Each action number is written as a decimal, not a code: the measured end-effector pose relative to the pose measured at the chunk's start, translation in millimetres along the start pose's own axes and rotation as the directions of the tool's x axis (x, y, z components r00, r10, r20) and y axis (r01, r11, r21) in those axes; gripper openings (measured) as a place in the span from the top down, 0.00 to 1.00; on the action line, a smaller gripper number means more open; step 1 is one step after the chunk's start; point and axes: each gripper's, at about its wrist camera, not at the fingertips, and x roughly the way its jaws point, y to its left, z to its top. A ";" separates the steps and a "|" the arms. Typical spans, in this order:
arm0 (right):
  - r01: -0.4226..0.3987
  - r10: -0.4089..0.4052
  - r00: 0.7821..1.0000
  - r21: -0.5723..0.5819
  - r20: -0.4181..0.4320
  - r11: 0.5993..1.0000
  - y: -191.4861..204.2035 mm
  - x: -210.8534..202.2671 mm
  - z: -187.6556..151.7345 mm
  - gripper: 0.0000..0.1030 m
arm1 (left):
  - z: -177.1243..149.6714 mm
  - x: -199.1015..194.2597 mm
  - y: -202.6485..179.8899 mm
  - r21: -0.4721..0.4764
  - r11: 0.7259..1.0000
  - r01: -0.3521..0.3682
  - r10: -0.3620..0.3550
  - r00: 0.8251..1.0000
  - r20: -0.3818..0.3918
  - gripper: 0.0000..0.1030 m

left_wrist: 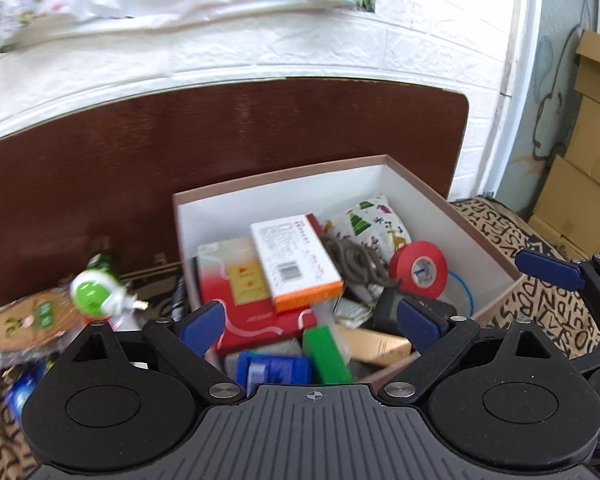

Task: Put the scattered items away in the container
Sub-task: 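Withdraw both tools from the box toward the white-pink gloves, then grasp the white-pink gloves with the right tool while the left tool grasps the other glove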

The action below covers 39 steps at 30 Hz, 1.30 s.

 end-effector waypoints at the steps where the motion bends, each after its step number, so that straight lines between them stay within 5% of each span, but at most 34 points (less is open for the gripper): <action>1: -0.007 0.007 1.000 -0.002 -0.001 1.000 4.7 -3.7 -1.4 0.00 | -4.9 -6.6 1.1 -0.004 1.000 -0.009 0.009 1.000 0.006 0.04; 7: -0.048 0.048 0.999 -0.012 -0.017 0.999 36.4 -24.7 -16.2 0.00 | -46.1 -43.1 13.5 -0.036 0.996 -0.076 0.077 0.996 0.034 0.02; 24: -0.234 0.223 0.965 -0.063 -0.139 0.970 141.7 -36.1 -68.3 0.00 | -161.5 -88.7 99.5 -0.278 0.941 -0.190 0.181 0.982 -0.058 0.02; 35: -0.258 0.240 0.958 -0.109 -0.158 0.960 163.8 -7.8 -74.2 0.02 | -143.3 -67.7 139.8 -0.320 0.930 -0.179 0.174 0.984 -0.043 0.02; 39: -0.231 0.204 0.967 -0.187 -0.153 0.955 177.4 7.8 -74.3 0.13 | -130.6 -49.5 152.5 -0.291 0.941 -0.171 0.172 0.985 -0.025 0.08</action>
